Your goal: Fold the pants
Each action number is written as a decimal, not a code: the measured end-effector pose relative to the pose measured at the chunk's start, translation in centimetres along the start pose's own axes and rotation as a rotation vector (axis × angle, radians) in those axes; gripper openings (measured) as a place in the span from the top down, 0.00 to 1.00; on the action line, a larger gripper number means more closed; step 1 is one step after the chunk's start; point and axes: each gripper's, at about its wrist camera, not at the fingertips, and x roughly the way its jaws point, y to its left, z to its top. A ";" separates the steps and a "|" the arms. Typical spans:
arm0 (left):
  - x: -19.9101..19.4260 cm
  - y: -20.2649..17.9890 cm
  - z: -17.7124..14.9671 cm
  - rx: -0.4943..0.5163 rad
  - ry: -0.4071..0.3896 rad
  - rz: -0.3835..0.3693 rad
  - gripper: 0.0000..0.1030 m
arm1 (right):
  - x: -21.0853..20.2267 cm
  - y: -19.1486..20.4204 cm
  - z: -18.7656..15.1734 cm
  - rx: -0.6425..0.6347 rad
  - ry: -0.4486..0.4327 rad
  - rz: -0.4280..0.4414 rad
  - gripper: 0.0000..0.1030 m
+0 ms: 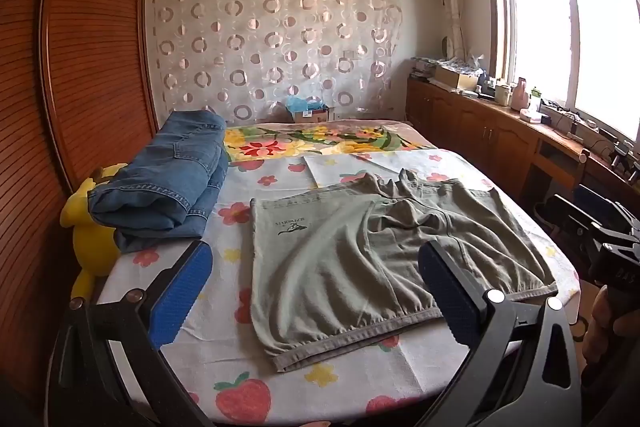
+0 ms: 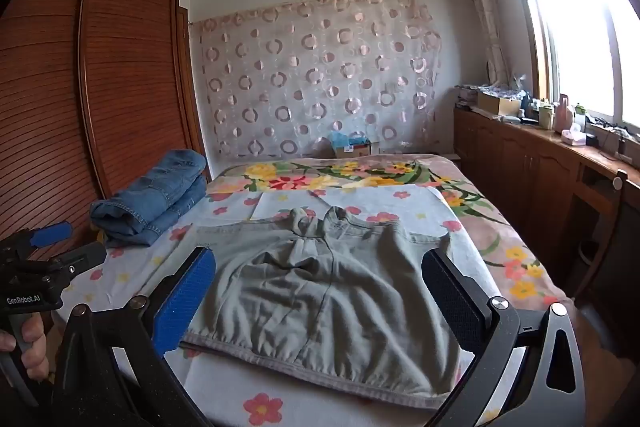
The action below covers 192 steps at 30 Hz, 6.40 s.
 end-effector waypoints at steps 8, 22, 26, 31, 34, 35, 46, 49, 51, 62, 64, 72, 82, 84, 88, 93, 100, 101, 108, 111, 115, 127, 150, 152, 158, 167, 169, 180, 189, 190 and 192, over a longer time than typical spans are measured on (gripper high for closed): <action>-0.1 0.3 -0.2 0.007 0.005 0.002 0.00 | 0.1 0.2 0.0 -0.011 0.006 -0.006 0.00; 0.1 0.1 -0.1 0.010 0.010 -0.001 0.00 | -0.1 0.2 -0.1 -0.008 0.008 -0.003 0.00; 0.3 0.1 -0.2 0.011 0.013 -0.003 0.00 | -0.1 0.1 -0.2 -0.009 0.007 -0.004 0.00; 0.3 0.1 -0.2 0.011 0.014 -0.002 0.00 | 0.0 0.2 -0.2 -0.010 0.007 -0.006 0.00; 0.3 0.1 -0.2 0.011 0.015 -0.002 0.00 | 0.0 0.2 -0.2 -0.010 0.007 -0.006 0.00; 0.3 0.1 -0.2 0.011 0.015 -0.003 0.00 | 0.0 0.2 -0.2 -0.010 0.008 -0.006 0.00; 0.3 0.0 -0.2 0.013 0.016 0.001 0.00 | -0.1 0.1 -0.1 -0.010 0.007 -0.006 0.00; 0.3 0.0 -0.2 0.014 0.016 0.000 0.00 | -0.1 0.1 -0.1 -0.010 0.007 -0.006 0.00; 0.3 0.0 -0.2 0.014 0.016 -0.001 0.00 | -0.1 0.2 -0.1 -0.010 0.007 -0.006 0.00; 0.3 -0.1 -0.2 0.015 0.016 0.001 0.00 | -0.1 0.2 -0.1 -0.010 0.008 -0.005 0.00; 0.3 -0.1 -0.2 0.015 0.016 0.002 0.00 | -0.1 0.2 -0.1 -0.010 0.007 -0.005 0.00; 0.3 -0.1 -0.2 0.016 0.016 0.001 0.00 | -0.1 0.2 -0.1 -0.009 0.008 -0.004 0.00; 0.3 -0.1 -0.2 0.016 0.016 0.002 0.00 | -0.1 0.2 -0.1 -0.009 0.008 -0.005 0.00; 0.4 -0.1 -0.2 0.017 0.016 0.001 0.00 | -0.1 0.2 -0.1 -0.010 0.007 -0.006 0.00; 0.3 -0.1 -0.2 0.016 0.016 0.001 0.00 | -0.1 0.2 -0.1 -0.008 0.008 -0.006 0.00; 0.9 -0.2 -0.7 0.016 0.022 0.001 0.00 | -0.1 0.2 -0.2 -0.010 0.010 -0.007 0.00; 2.3 -0.1 -0.3 0.040 0.024 -0.020 0.00 | 0.5 -0.5 -0.1 -0.008 0.025 -0.003 0.00; 2.7 -0.1 -0.3 0.045 0.031 -0.020 0.00 | 0.5 -0.7 0.0 -0.011 0.027 -0.008 0.00; 6.1 1.3 0.4 0.056 0.087 -0.069 0.00 | 1.8 -2.4 0.0 -0.019 0.051 -0.021 0.00; 7.4 1.9 0.7 0.070 0.112 -0.080 0.00 | 2.5 -3.2 0.3 -0.033 0.067 -0.042 0.00; 9.0 2.0 1.1 0.088 0.136 -0.100 0.00 | 3.4 -4.2 1.2 -0.045 0.077 -0.073 0.01; 12.3 -0.6 1.5 0.123 0.199 -0.215 0.00 | 8.8 -5.3 2.9 -0.091 0.215 -0.085 0.25; 14.9 -5.6 0.6 0.220 0.291 -0.295 0.00 | 13.9 -7.1 5.8 0.032 0.495 -0.020 0.96; 15.2 -5.9 0.1 0.227 0.308 -0.295 0.00 | 12.9 -7.2 6.5 0.018 0.470 -0.031 0.96; 15.4 -6.1 -0.4 0.226 0.325 -0.296 0.00 | 10.1 -8.0 7.6 0.020 0.438 -0.116 0.97; 15.4 -4.8 -1.2 0.202 0.338 -0.299 0.00 | 8.8 -6.1 6.9 -0.026 0.427 -0.159 0.90; 14.9 -4.4 -1.3 0.196 0.339 -0.296 0.00 | 8.4 -5.5 7.3 -0.027 0.409 -0.156 0.82; 12.1 1.1 -2.6 0.107 0.315 -0.241 0.00 | -0.3 -0.4 3.6 -0.105 0.332 -0.018 0.48; 10.0 4.6 -4.9 0.074 0.343 -0.164 0.01 | -8.0 -0.6 -0.5 -0.115 0.373 0.024 0.48; 9.8 5.1 -5.3 0.064 0.351 -0.158 0.01 | -8.4 -0.3 -0.2 -0.120 0.380 0.022 0.48; 9.5 5.7 -5.8 0.052 0.355 -0.145 0.03 | -9.5 -0.5 -0.5 -0.129 0.387 0.016 0.48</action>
